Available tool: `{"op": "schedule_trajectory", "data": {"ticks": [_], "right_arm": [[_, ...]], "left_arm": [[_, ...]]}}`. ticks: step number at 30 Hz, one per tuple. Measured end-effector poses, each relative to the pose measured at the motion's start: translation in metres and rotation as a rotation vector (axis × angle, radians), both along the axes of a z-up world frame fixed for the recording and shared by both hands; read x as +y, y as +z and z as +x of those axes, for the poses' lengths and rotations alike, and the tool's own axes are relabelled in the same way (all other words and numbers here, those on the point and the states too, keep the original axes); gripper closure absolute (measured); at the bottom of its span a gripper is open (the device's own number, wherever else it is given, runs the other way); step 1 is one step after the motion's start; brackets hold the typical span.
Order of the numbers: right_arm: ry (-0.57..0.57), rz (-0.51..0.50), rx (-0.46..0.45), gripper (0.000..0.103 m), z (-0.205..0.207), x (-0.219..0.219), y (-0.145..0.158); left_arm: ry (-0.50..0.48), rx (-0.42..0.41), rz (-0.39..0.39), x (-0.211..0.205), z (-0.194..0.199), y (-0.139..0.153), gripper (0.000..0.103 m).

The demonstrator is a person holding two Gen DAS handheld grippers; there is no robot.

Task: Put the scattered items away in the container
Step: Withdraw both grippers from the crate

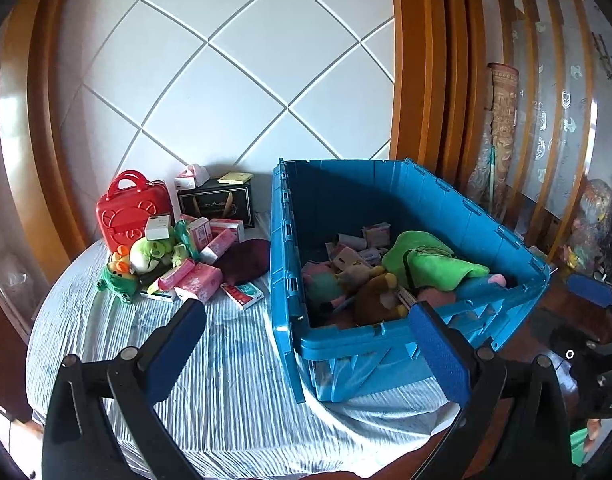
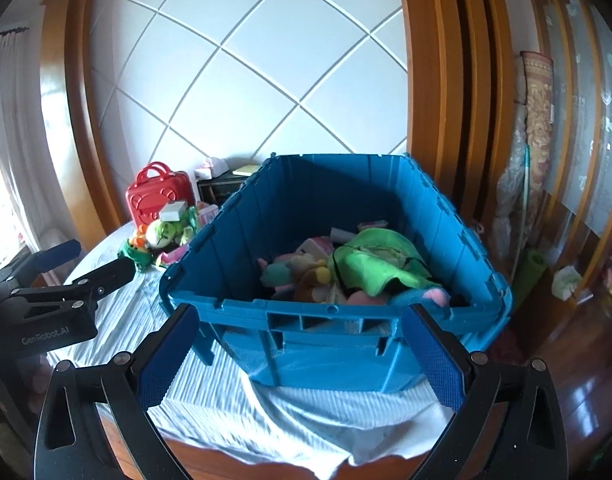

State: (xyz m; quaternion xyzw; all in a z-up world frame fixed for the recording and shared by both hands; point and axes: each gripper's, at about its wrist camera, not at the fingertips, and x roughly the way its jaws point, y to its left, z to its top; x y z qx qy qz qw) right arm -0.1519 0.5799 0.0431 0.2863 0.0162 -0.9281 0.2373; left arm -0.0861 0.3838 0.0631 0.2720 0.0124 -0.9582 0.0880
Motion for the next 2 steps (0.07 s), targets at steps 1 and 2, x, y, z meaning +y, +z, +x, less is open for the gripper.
{"op": "schedule_trajectory", "data": {"ticks": [1, 2], "right_arm": [[-0.007, 0.002, -0.001, 0.000, -0.0007, 0.0005, -0.0004], [-0.012, 0.003, 0.000, 0.000, -0.0009, 0.0010, -0.0006]], "left_arm": [[-0.004, -0.001, -0.001, 0.0002, 0.0009, 0.0000, 0.000], [-0.005, -0.002, -0.003, 0.0005, 0.0019, 0.0000, 0.000]]}}
